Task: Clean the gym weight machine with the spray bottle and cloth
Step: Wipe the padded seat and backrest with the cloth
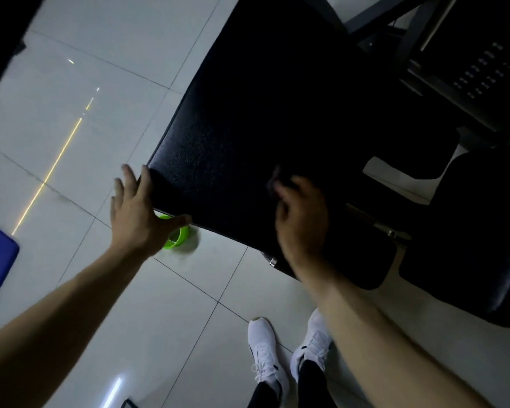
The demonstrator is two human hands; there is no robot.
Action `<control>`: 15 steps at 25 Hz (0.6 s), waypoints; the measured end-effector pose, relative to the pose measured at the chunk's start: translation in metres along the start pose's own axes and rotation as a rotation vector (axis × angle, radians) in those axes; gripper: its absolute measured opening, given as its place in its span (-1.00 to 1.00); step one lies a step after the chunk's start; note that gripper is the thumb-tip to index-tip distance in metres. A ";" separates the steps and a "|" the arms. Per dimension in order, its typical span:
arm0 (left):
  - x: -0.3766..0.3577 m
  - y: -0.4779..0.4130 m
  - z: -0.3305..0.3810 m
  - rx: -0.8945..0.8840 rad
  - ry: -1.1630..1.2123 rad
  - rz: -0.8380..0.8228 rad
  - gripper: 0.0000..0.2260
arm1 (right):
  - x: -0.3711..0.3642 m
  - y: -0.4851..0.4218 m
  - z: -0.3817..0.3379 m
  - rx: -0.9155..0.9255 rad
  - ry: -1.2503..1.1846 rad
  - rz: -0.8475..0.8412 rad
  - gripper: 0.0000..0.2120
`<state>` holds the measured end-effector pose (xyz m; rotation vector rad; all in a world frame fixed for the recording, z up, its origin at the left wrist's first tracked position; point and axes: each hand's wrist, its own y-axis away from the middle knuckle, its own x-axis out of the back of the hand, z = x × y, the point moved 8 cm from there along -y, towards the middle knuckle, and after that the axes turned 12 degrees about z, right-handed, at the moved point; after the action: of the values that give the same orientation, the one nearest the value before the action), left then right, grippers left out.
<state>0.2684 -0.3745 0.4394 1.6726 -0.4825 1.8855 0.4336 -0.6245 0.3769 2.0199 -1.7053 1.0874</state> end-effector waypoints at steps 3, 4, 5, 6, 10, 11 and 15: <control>0.003 -0.010 0.008 -0.087 -0.079 -0.007 0.14 | -0.018 0.066 -0.077 0.330 -0.112 -0.214 -0.66; 0.004 -0.011 0.008 -0.094 -0.094 -0.012 0.14 | -0.020 0.073 -0.085 0.411 -0.149 -0.255 -0.69; 0.003 -0.010 0.007 -0.099 -0.111 -0.019 0.13 | -0.021 0.068 -0.084 0.476 -0.175 -0.286 -0.71; 0.002 -0.011 0.006 -0.106 -0.118 -0.027 0.11 | -0.023 0.055 -0.077 0.524 -0.169 -0.286 -0.70; 0.002 -0.014 0.000 -0.124 -0.110 -0.058 0.05 | -0.012 -0.047 -0.004 0.113 -0.021 -0.042 -0.65; 0.002 -0.014 -0.001 -0.132 -0.110 -0.058 0.04 | -0.009 -0.060 0.006 -0.026 0.002 0.023 -0.64; 0.003 -0.015 0.000 -0.128 -0.111 -0.051 0.02 | -0.037 0.000 -0.080 0.203 -0.049 -0.102 -0.62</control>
<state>0.2774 -0.3620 0.4406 1.6949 -0.5874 1.6953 0.4037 -0.5468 0.4056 2.2464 -1.5492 1.2301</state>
